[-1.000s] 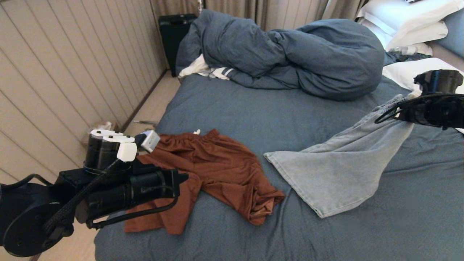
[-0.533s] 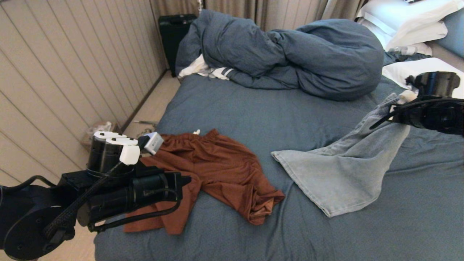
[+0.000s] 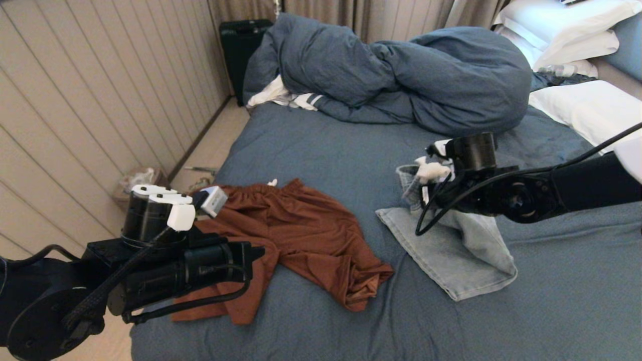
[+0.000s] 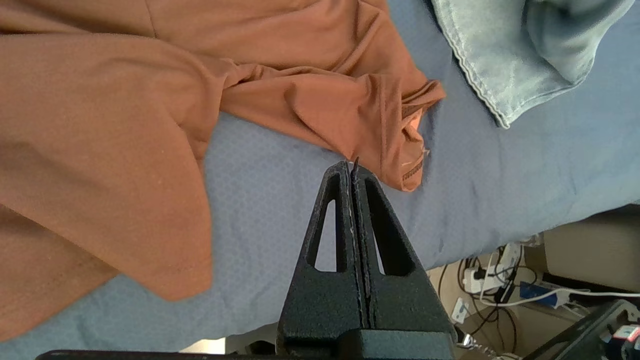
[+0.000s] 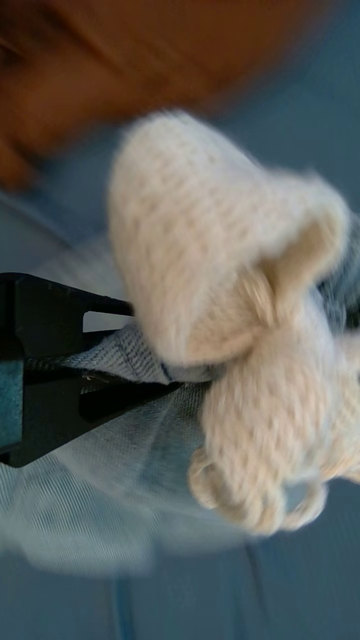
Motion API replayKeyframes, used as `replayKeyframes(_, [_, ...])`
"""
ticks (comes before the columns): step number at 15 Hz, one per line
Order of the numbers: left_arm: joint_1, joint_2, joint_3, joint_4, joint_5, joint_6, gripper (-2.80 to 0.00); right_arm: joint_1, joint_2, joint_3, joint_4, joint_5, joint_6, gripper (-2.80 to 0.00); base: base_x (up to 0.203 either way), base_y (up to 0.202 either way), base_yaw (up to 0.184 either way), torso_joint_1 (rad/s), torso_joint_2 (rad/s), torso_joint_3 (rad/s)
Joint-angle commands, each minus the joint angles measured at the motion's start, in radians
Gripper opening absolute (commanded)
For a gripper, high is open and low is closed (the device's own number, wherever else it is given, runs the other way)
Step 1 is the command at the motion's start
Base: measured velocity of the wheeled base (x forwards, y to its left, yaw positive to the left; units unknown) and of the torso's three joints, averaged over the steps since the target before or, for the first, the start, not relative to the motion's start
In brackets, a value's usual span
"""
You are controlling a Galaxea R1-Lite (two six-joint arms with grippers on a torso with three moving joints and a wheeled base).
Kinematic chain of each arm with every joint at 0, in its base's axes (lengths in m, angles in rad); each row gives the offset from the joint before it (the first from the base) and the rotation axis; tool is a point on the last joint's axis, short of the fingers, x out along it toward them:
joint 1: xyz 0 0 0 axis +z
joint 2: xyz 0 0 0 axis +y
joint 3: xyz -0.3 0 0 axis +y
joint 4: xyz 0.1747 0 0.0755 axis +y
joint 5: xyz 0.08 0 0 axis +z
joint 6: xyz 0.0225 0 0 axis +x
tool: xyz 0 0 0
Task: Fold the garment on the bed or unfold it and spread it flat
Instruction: Fold the blue shorts
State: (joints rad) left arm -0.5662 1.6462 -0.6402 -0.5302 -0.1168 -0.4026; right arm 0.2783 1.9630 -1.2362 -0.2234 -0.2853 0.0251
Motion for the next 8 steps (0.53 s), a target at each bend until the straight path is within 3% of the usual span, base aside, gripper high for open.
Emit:
replayKeyframes(1, [-0.001, 0.006, 0.002, -0.003, -0.001, -0.002, -2.8, 0.067, -0.033, 0.101, -0.002, -0.005, -0.008, -2.8, 0.0, 0.0, 0.0, 0.0, 0.0, 0.0])
replayKeyframes(5, [-0.027, 0.012, 0.01, -0.004, -0.001, -0.004, -2.8, 0.024, -0.093, 0.286, -0.023, -0.006, -0.07, -2.8, 0.0, 0.0, 0.0, 0.0, 0.0, 0.0])
replayKeyframes(8, [-0.033, 0.014, 0.01, -0.004, -0.001, -0.005, -2.8, -0.009, -0.104, 0.433, -0.114, -0.006, -0.1, -2.8, 0.0, 0.0, 0.0, 0.0, 0.0, 0.0])
